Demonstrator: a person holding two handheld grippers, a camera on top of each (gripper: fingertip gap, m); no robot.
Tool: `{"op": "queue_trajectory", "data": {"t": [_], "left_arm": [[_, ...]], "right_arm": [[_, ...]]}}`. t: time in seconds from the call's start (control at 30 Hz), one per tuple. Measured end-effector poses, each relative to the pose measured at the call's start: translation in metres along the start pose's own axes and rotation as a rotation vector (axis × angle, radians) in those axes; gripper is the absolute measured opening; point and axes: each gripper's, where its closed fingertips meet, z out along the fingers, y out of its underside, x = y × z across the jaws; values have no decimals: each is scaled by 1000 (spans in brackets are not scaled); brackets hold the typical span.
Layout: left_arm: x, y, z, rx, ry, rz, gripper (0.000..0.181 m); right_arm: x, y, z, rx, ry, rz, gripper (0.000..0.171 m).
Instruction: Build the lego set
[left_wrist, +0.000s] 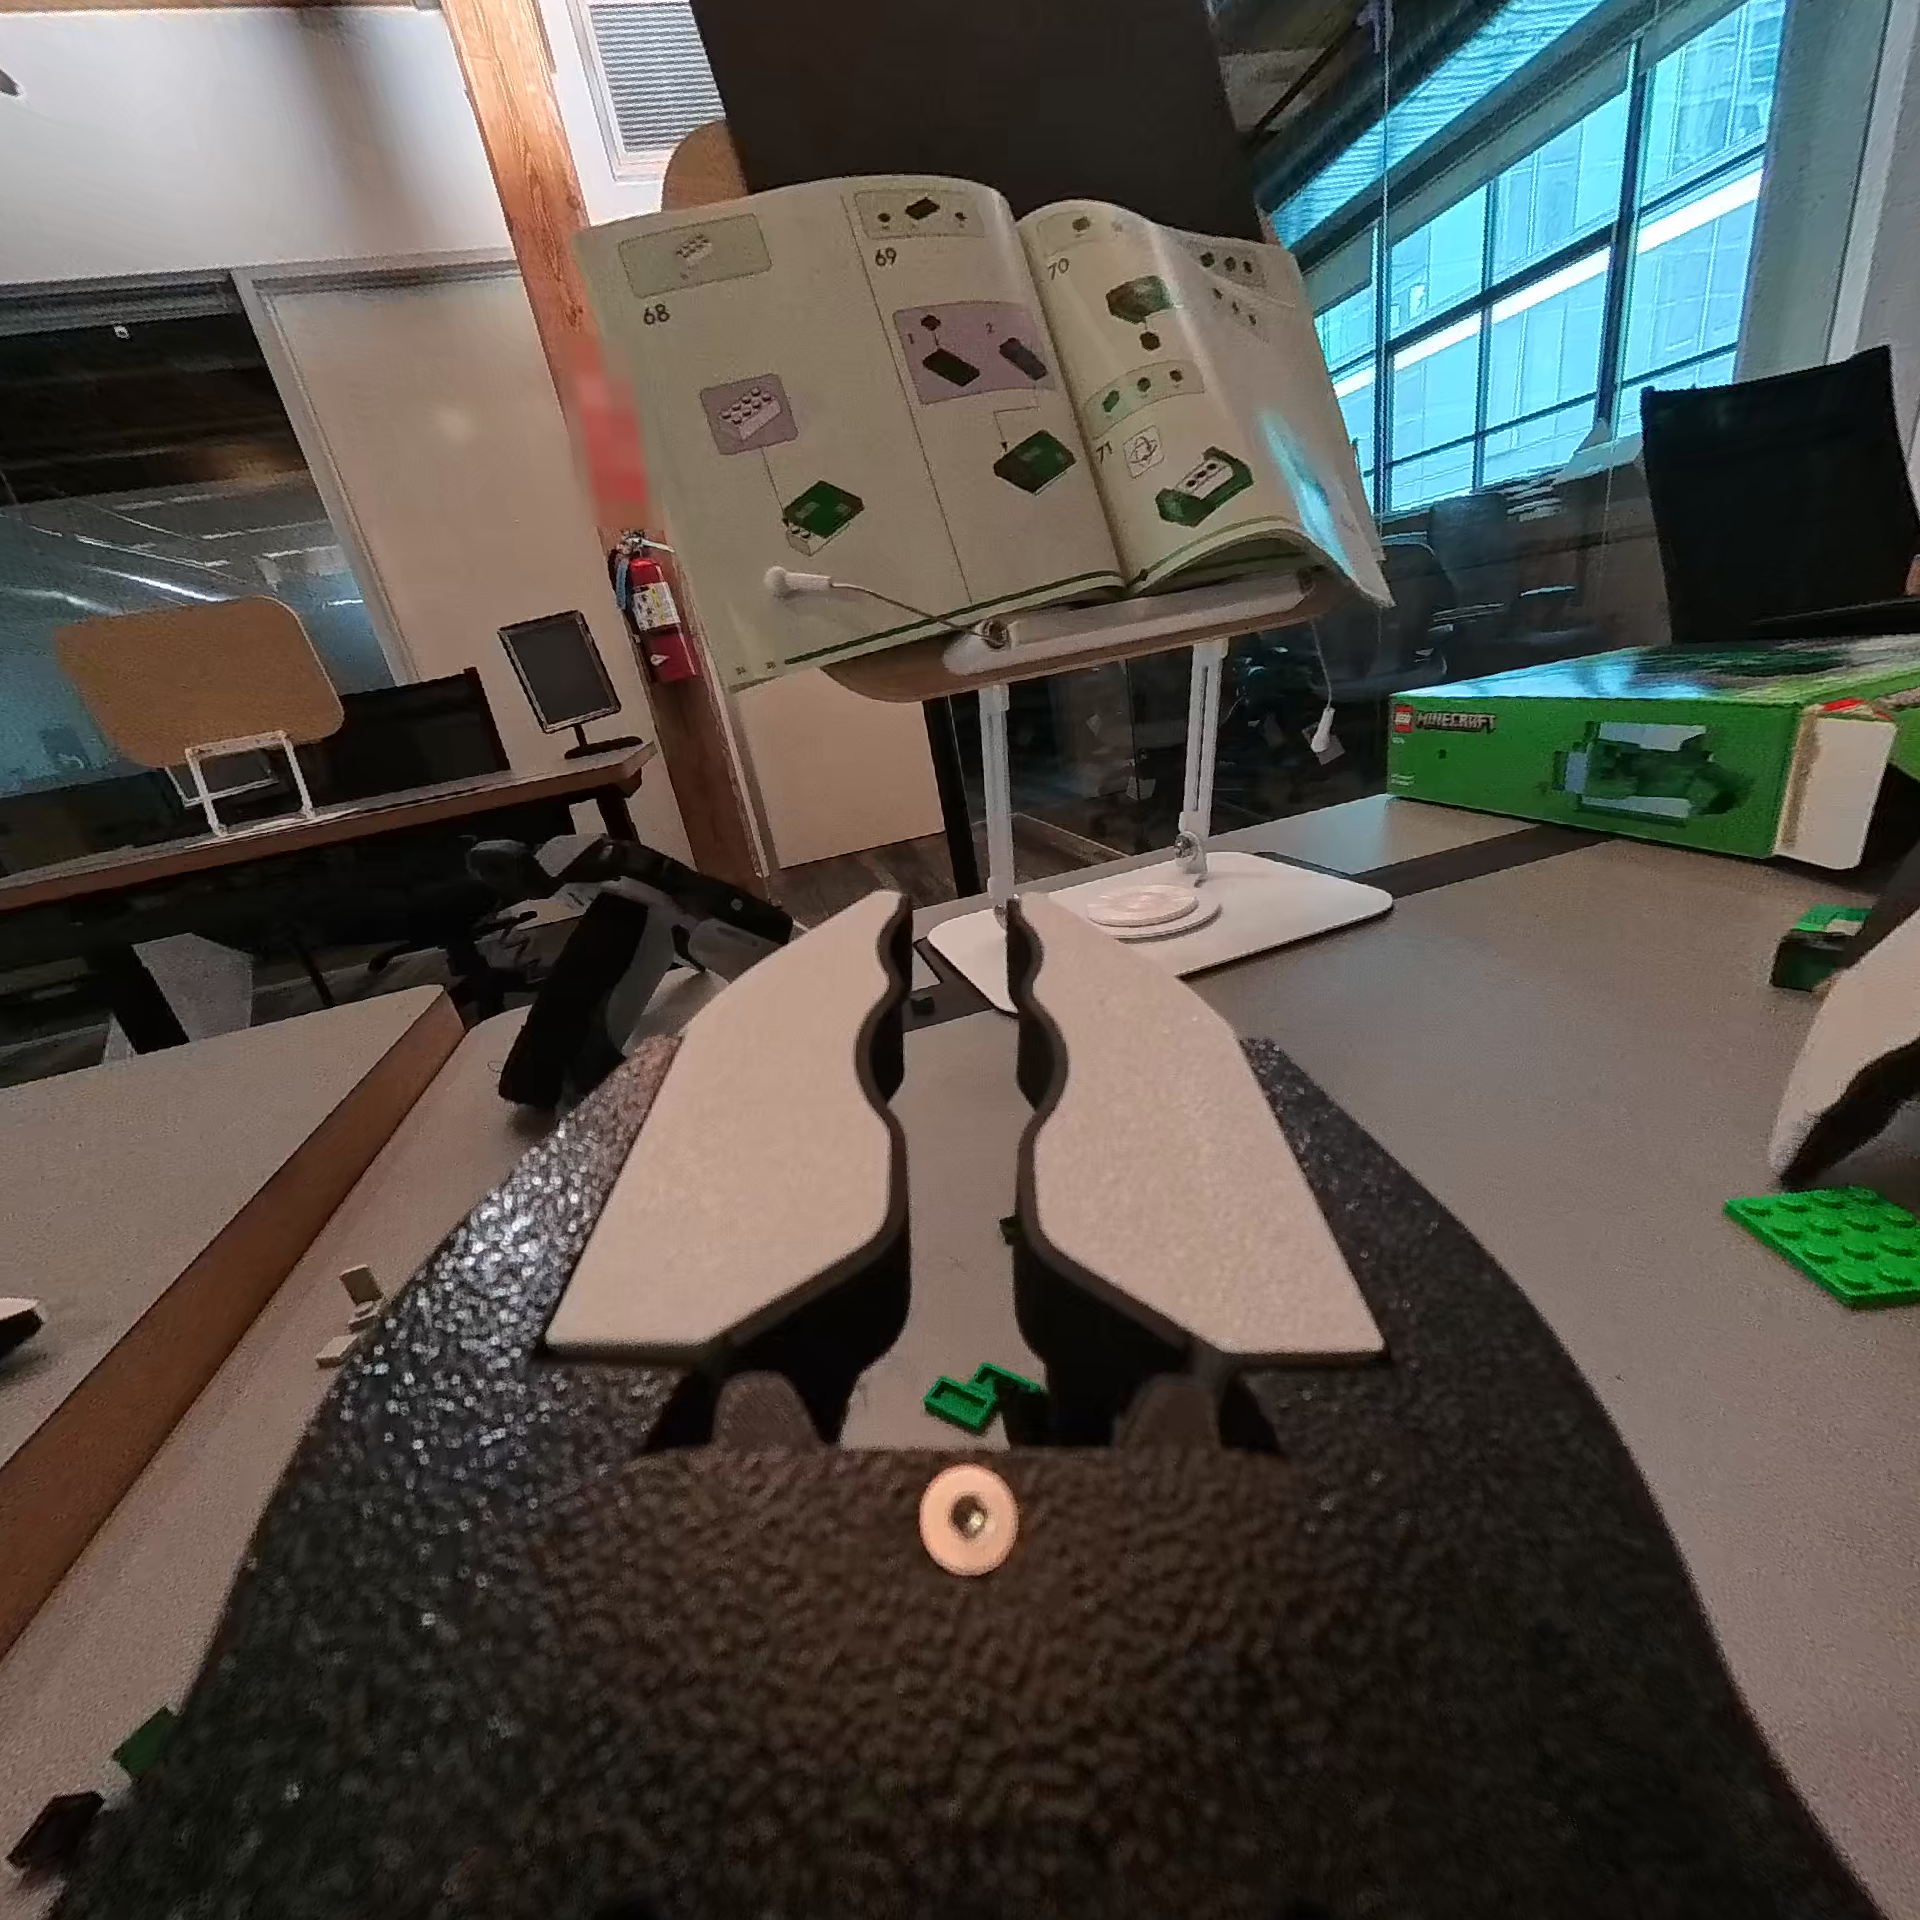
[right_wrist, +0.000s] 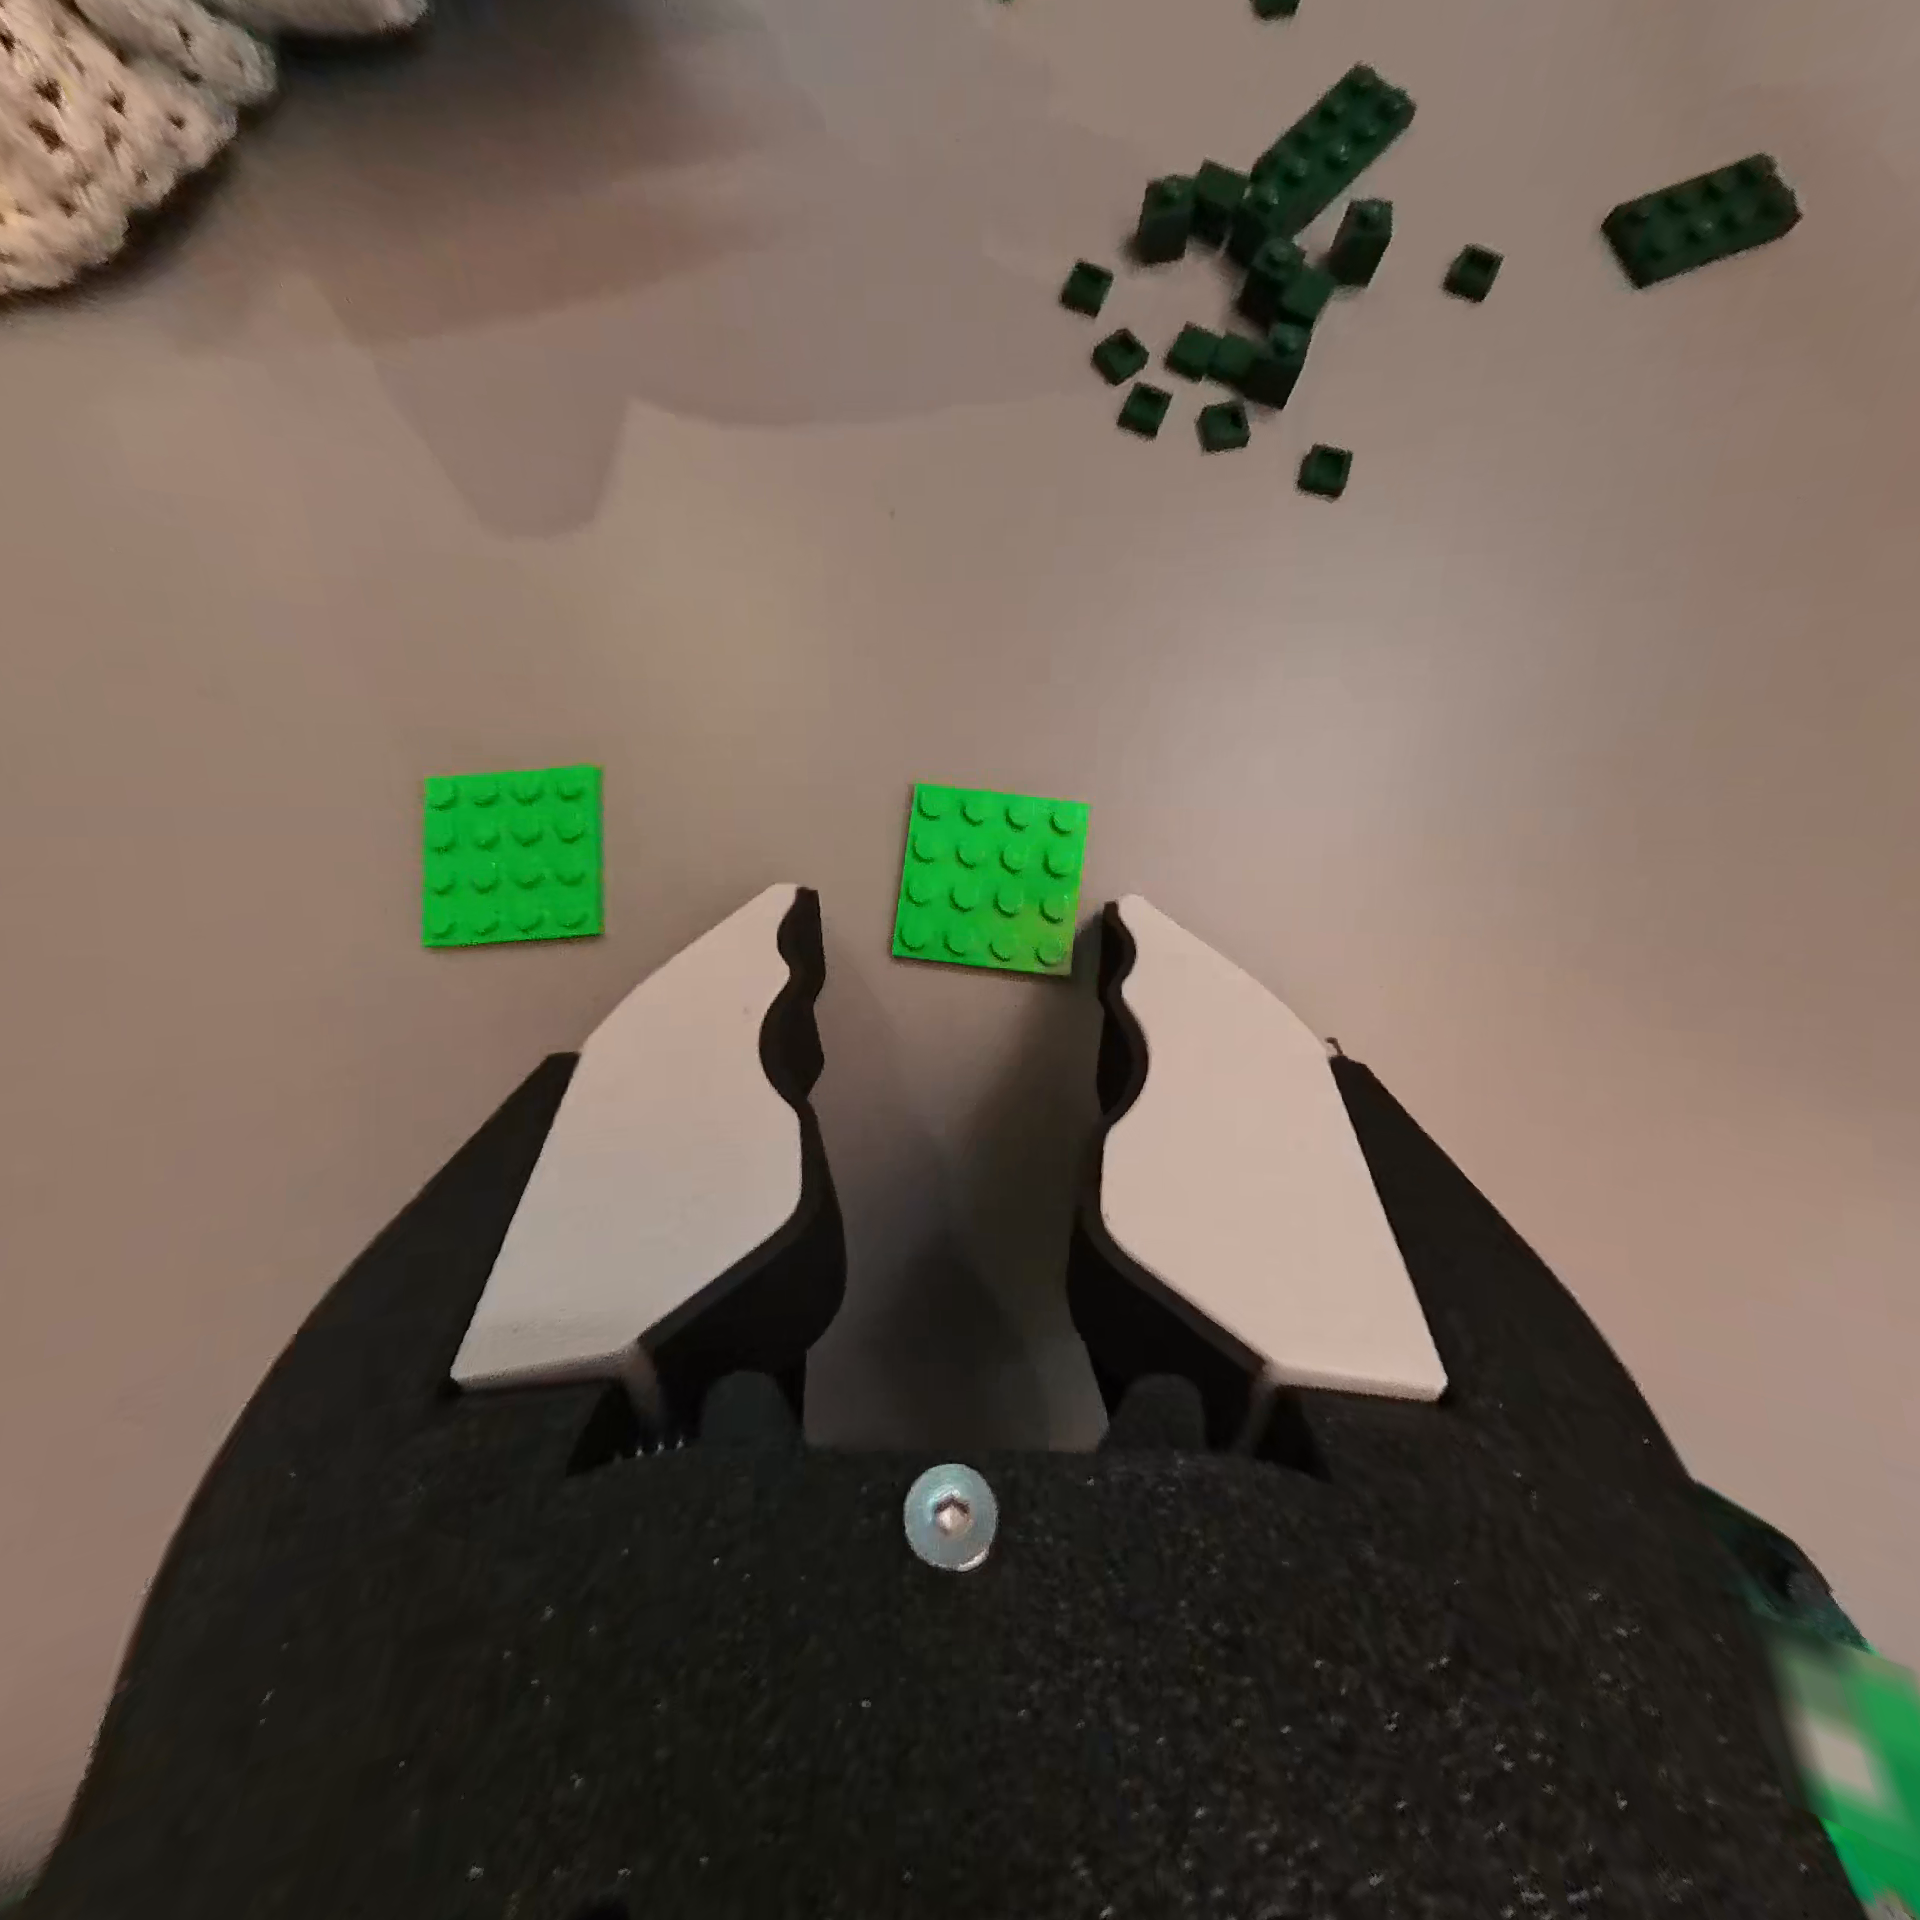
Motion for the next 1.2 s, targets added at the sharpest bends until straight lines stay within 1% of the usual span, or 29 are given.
{"op": "queue_trajectory", "data": {"t": [0.1,0.27,0.33,0.5,0.53,0.67,0.77,0.93,1.03,1.2], "left_arm": [[0,0,0,0,-2,1,17],[0,-2,0,7,-5,12,16],[1,-2,0,8,-5,16,16],[-5,-11,-4,49,-35,45,12],[-6,-11,-4,53,-39,43,12],[-10,-10,-4,48,-52,31,13],[-14,-11,-5,53,-67,39,13],[-22,-9,-5,48,-91,22,14],[-20,-7,-4,38,-84,22,14],[-11,-5,-2,28,-54,61,14]], "right_arm": [[1,0,0,0,-9,44,46],[6,1,-1,-28,25,77,34],[5,1,-1,-35,27,58,30],[3,0,-2,-17,20,-24,25],[2,0,-2,-16,11,-35,21],[0,2,-3,0,-17,-61,20],[1,2,-4,15,-14,-76,26],[7,-4,-4,94,-16,-50,27],[17,-15,1,146,-39,-28,24],[41,-57,24,214,-50,-28,21]]}}
